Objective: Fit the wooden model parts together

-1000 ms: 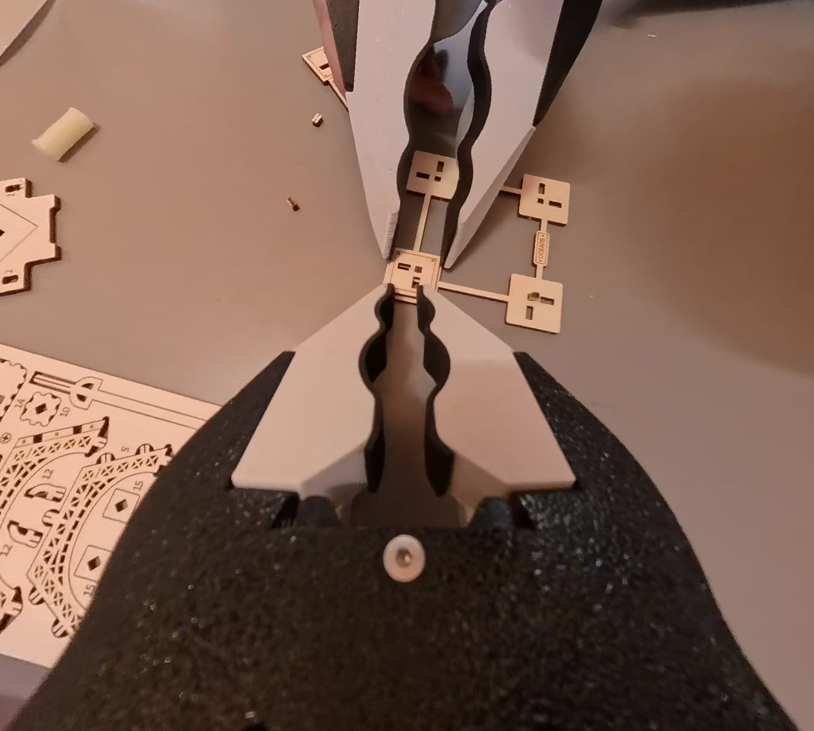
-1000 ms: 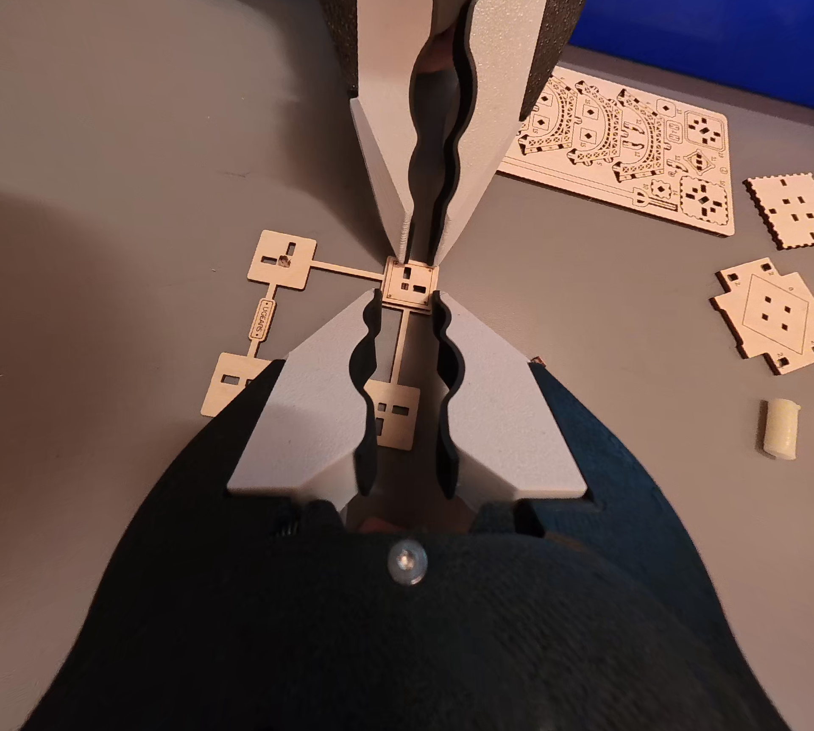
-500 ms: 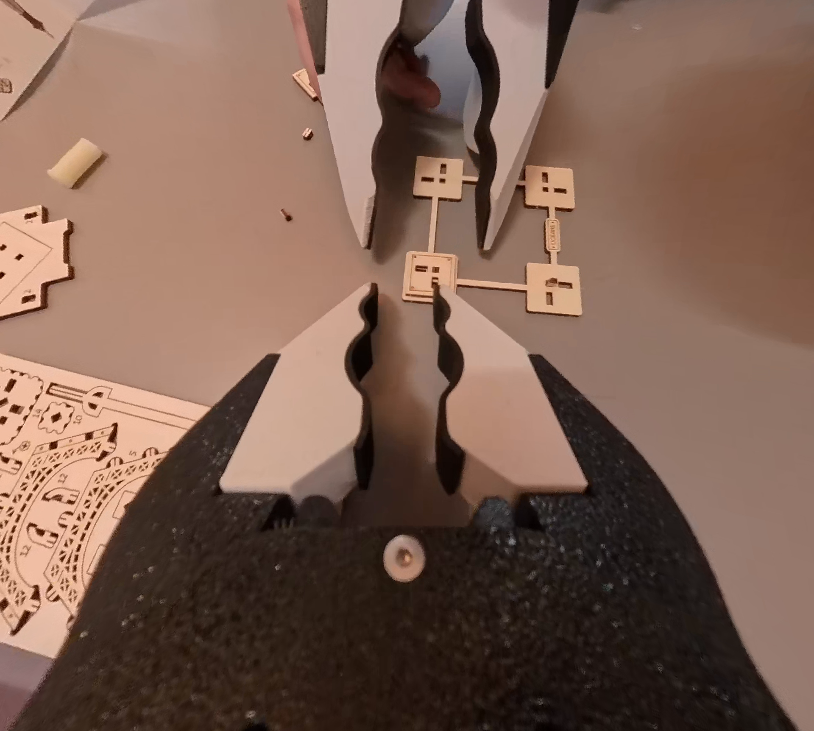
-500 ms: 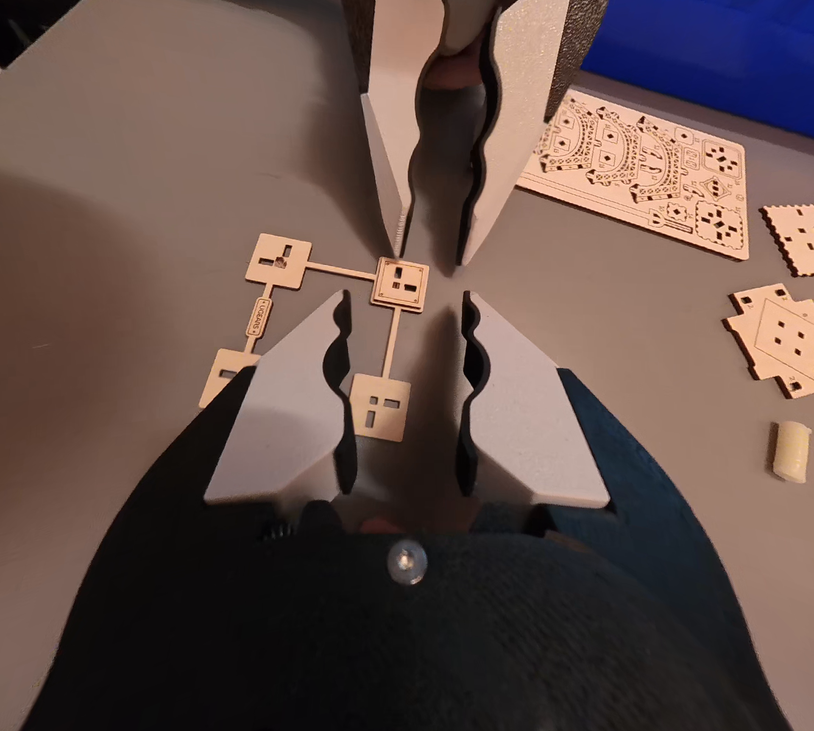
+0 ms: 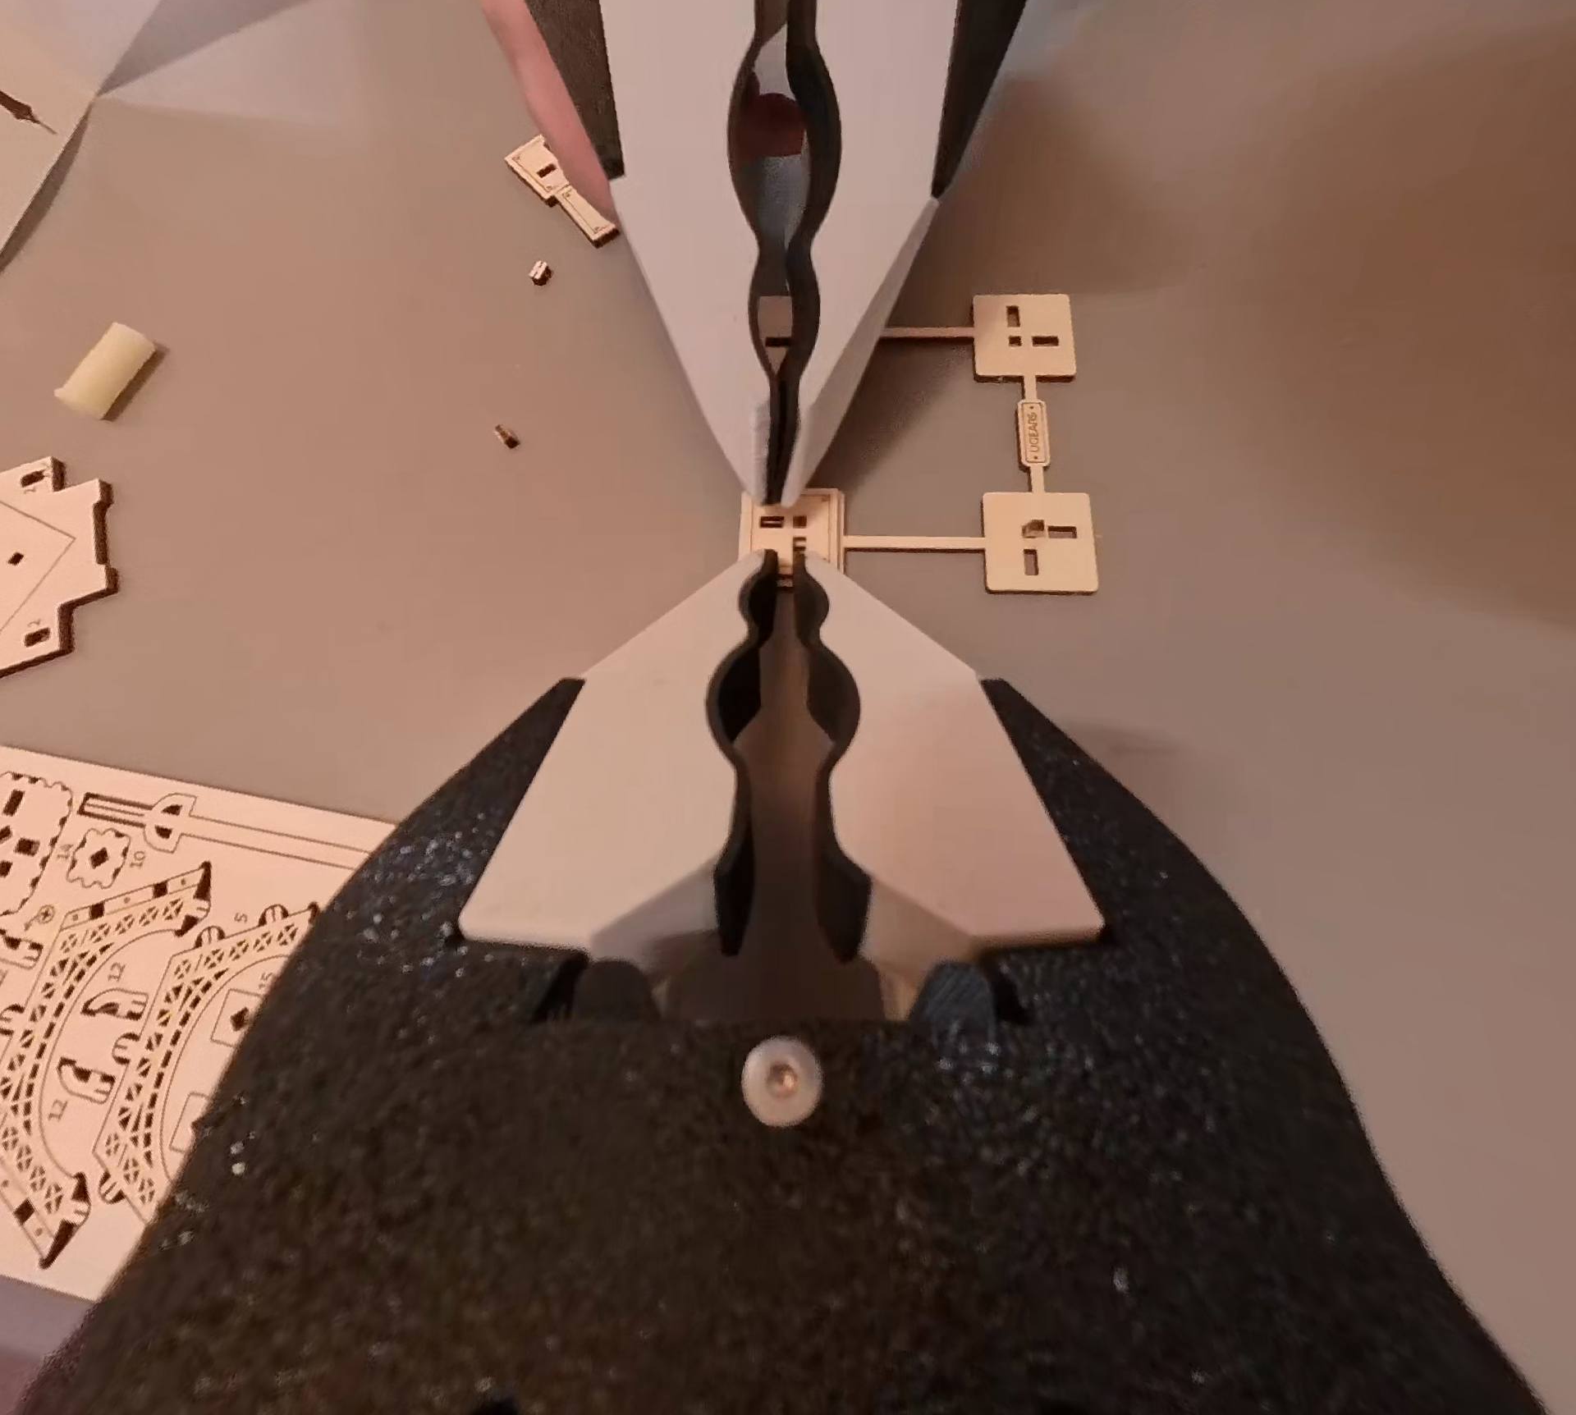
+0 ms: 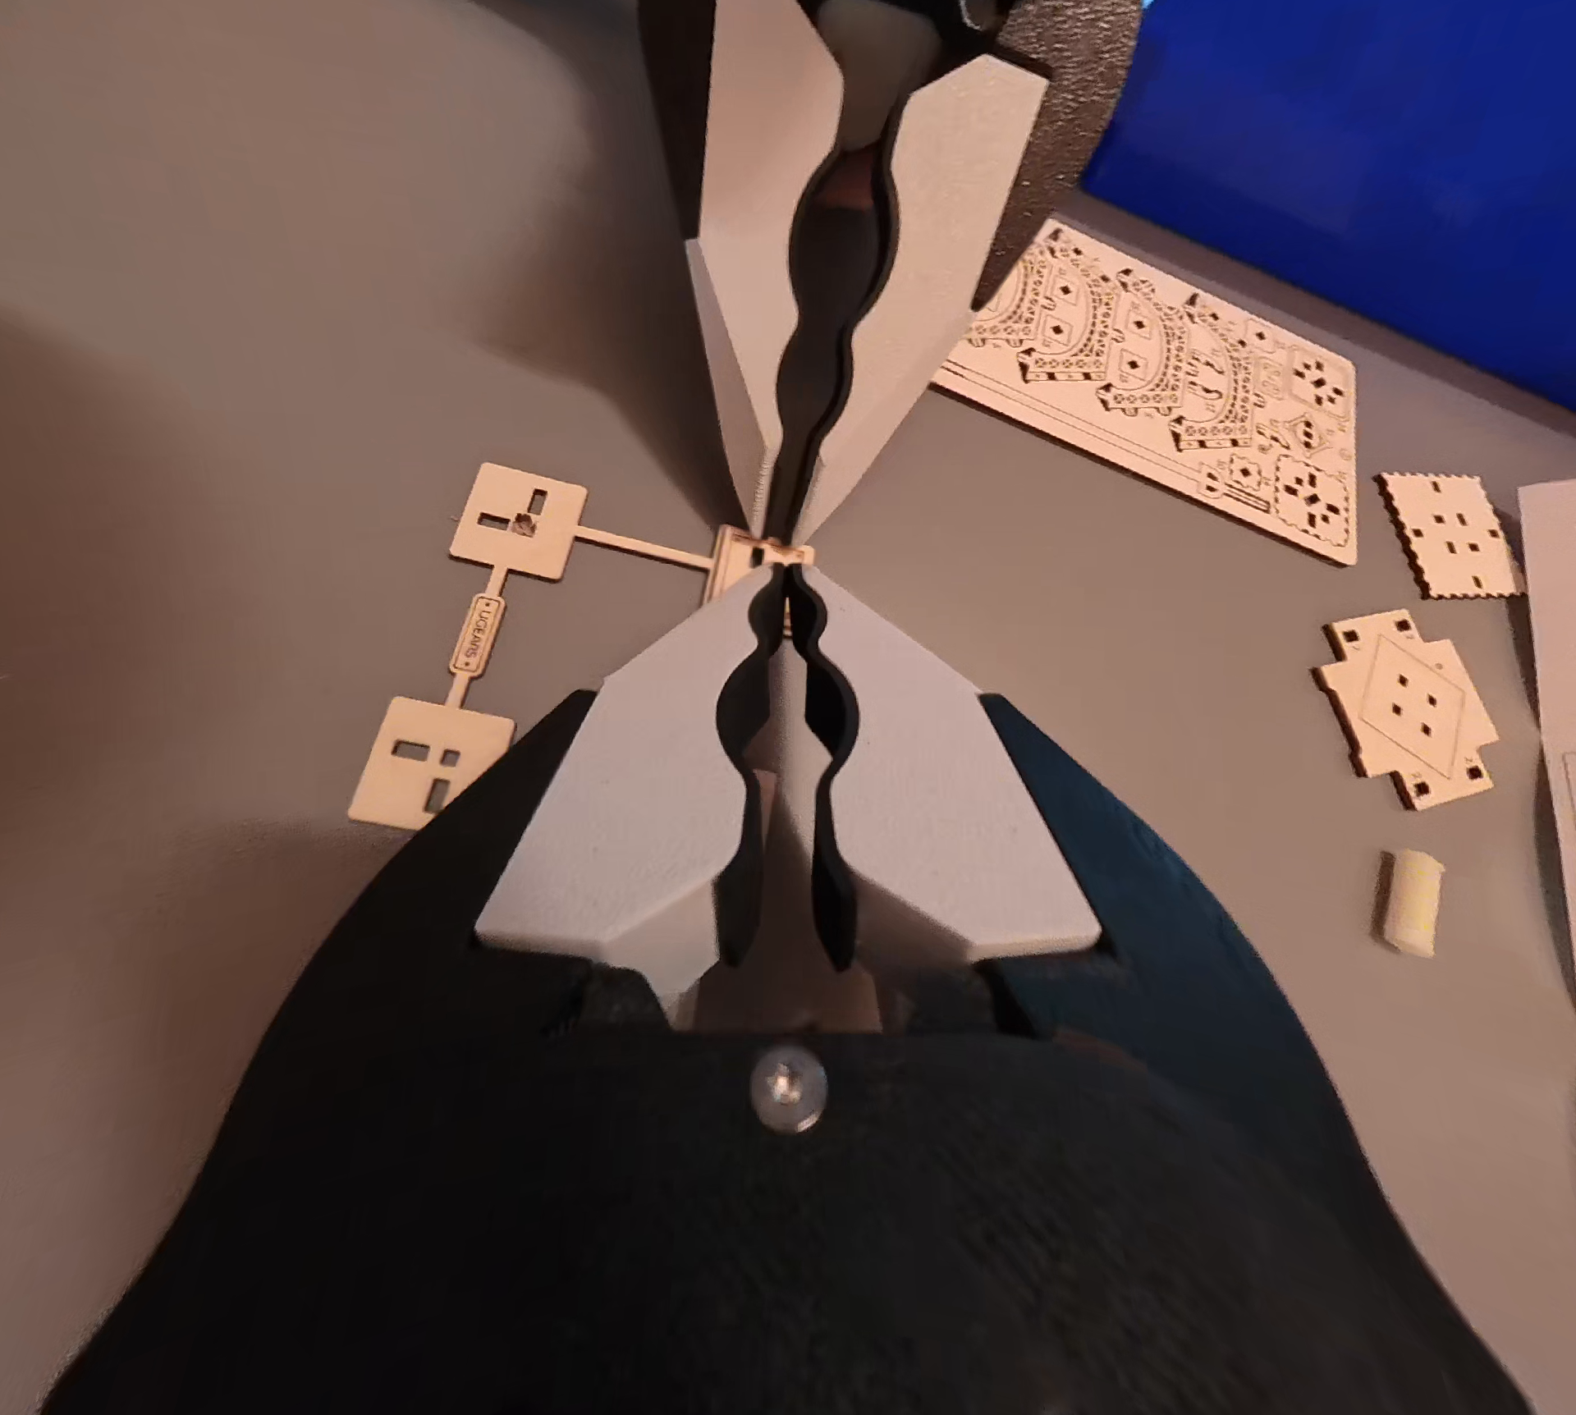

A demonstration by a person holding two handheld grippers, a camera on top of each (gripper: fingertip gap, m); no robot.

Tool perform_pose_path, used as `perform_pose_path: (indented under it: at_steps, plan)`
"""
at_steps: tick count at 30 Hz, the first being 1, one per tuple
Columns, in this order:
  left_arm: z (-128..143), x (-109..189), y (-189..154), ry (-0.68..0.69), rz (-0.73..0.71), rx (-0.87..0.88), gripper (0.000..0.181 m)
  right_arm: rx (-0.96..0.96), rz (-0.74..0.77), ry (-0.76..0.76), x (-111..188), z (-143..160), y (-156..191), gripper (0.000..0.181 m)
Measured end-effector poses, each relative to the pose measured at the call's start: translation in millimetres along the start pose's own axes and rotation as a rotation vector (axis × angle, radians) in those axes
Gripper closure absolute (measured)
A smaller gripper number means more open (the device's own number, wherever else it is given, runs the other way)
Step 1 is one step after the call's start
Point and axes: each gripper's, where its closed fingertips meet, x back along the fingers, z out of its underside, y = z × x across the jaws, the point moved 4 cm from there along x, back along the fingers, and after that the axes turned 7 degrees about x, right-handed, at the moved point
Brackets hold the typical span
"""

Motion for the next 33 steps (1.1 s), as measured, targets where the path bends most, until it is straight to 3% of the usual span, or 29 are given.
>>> perform_pose_path:
  at_steps: [15, 19, 27, 29, 33]
  plan:
    - [0, -2, 0, 0.005, 0.011, 0.029, 0.181, -0.03, -0.032, 0.038, -3, 4, 6, 0.181]
    - [-1, 0, 2, -0.006, -0.006, 0.034, 0.171, -0.087, -0.001, 0.056, 4, 7, 4, 0.156]
    - [0, 0, -2, -0.003, 0.034, 0.023, 0.16, -0.126, -0.037, 0.052, -1, 7, 12, 0.143]
    - [-1, 1, -4, -0.016, 0.044, 0.009, 0.159, -0.128, -0.028, 0.036, -1, 6, 11, 0.142]
    - [0, -1, -4, 0.008, 0.047, 0.017, 0.159, -0.109, -0.041, 0.038, -2, 7, 13, 0.159]
